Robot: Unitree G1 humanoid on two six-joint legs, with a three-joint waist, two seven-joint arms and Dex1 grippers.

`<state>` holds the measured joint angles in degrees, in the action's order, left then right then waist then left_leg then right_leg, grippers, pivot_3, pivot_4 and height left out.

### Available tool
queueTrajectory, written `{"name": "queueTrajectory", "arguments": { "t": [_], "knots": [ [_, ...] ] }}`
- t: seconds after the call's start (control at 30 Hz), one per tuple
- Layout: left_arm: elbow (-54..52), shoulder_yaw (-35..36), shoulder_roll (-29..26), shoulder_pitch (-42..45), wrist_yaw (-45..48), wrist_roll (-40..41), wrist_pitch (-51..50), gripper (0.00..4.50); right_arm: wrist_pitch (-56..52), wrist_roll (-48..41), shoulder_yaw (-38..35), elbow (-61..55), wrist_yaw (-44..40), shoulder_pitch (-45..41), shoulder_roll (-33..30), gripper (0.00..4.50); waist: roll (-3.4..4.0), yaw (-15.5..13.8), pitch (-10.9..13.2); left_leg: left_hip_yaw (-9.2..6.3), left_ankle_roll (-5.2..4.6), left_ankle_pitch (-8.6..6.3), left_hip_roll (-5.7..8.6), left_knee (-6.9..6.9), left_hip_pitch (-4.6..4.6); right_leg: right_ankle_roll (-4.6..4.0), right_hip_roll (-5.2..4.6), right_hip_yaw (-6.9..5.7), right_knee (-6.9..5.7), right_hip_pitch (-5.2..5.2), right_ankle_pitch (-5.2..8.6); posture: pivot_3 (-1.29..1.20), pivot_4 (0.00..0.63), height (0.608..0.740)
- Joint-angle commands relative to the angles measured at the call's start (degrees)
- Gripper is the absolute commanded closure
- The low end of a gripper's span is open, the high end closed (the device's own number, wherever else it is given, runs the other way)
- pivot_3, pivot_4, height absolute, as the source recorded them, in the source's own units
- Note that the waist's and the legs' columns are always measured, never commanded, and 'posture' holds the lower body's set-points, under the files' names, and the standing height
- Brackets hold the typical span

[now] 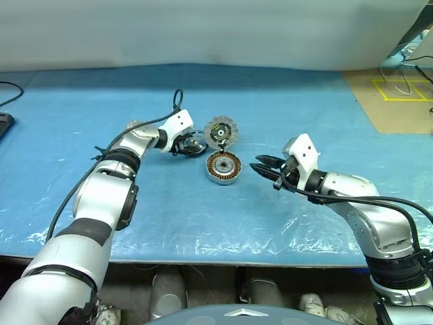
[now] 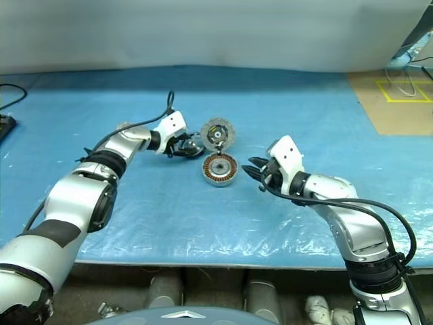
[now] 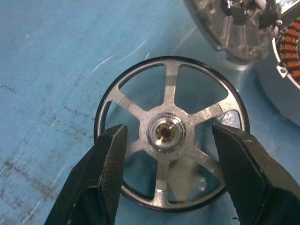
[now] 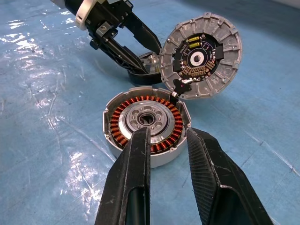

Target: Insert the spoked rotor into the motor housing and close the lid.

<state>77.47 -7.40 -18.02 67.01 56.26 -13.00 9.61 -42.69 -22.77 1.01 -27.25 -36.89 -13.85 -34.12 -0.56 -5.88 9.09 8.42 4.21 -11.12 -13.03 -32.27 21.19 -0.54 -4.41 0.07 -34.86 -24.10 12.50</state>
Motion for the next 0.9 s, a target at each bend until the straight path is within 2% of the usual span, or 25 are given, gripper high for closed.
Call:
{"name": "queueTrajectory", "arguments": {
  "t": [0.03, 0.13, 0.3, 0.4, 0.5, 0.63, 0.77, 0.9],
  "knots": [
    [-0.36, -1.54, -0.69, -1.41, 2.05, -1.89, 1.60, 2.14, 1.11, 0.27, -0.05, -1.41, 0.33, -0.46, -0.25, 3.27, 0.00, 0.05, 0.00, 0.00, 0.00, 0.00, 0.00, 0.00, -0.02, 0.00, 0.00, 0.01, 0.00, 0.01, 0.00, 0.00, 0.150, 0.740],
    [-0.16, -3.40, -1.10, -2.18, -2.86, -4.49, 1.61, 2.92, 0.82, 0.26, -0.03, -1.61, 0.49, -0.86, -0.21, 3.27, 0.06, -0.01, -0.04, 0.00, 0.00, 0.00, 0.00, 0.01, -0.24, 0.01, -0.01, 0.01, 0.00, 0.21, 0.00, 0.00, 0.150, 0.740],
    [-0.43, -3.96, -2.89, -4.12, 3.78, -4.29, 2.04, 2.92, -0.05, -0.51, -0.54, -3.34, 1.61, -0.16, 0.38, 3.27, 0.05, 0.21, -0.03, 0.03, -0.01, -0.01, 0.06, 0.02, -0.95, -0.18, -0.18, 0.07, 0.15, 0.90, 0.21, 0.00, 0.150, 0.740],
    [-0.97, -4.45, -4.56, -5.34, 5.77, -4.66, 3.55, 3.15, 0.09, -0.46, -0.24, -3.86, 2.45, 1.06, 0.98, 3.27, 0.05, 0.39, -0.03, 0.05, -0.01, -0.01, 0.09, 0.12, -1.13, -0.14, -0.15, 0.20, 0.15, 0.99, 0.26, 0.00, 0.150, 0.740],
    [-1.61, -1.64, -5.75, -4.99, 6.78, -1.82, 3.00, 3.15, 0.17, -0.48, 0.30, -3.99, 3.25, 1.49, 1.95, 3.27, 0.05, 0.57, -0.03, 0.05, -0.01, -0.01, 0.08, 0.14, -1.14, -0.15, -0.13, 0.21, 0.15, 0.98, 0.26, 0.00, 0.150, 0.740],
    [-3.67, 1.76, -9.09, -4.70, 13.46, 2.45, 4.73, 3.15, 0.31, -0.65, 0.23, -3.99, 3.92, 1.49, 3.04, 3.27, 0.05, 0.62, -0.02, 0.05, -0.01, -0.01, 0.07, 0.19, -1.09, -0.15, -0.10, 0.21, 0.16, 0.87, 0.26, 0.00, 0.150, 0.740],
    [-7.88, 4.27, -12.70, -6.43, 24.09, 7.20, 5.03, 3.15, 0.89, -0.68, -0.38, -3.18, 3.68, 1.79, 3.33, 3.27, 0.07, 0.44, 0.02, 0.06, 0.00, -0.01, 0.08, 0.36, -1.02, -0.15, -0.10, 0.18, 0.20, 0.78, 0.26, 0.00, 0.150, 0.740],
    [-18.98, 6.77, -13.80, -10.33, 30.69, 13.68, 2.41, 3.15, 0.37, -2.52, -1.86, -3.25, 3.27, 1.10, 3.93, 3.27, 0.09, -0.18, 0.20, 0.06, 0.00, -0.01, 0.09, 0.56, -0.91, -0.19, -0.15, 0.05, 0.23, 0.74, 0.29, 0.00, 0.150, 0.740]
  ]
}}
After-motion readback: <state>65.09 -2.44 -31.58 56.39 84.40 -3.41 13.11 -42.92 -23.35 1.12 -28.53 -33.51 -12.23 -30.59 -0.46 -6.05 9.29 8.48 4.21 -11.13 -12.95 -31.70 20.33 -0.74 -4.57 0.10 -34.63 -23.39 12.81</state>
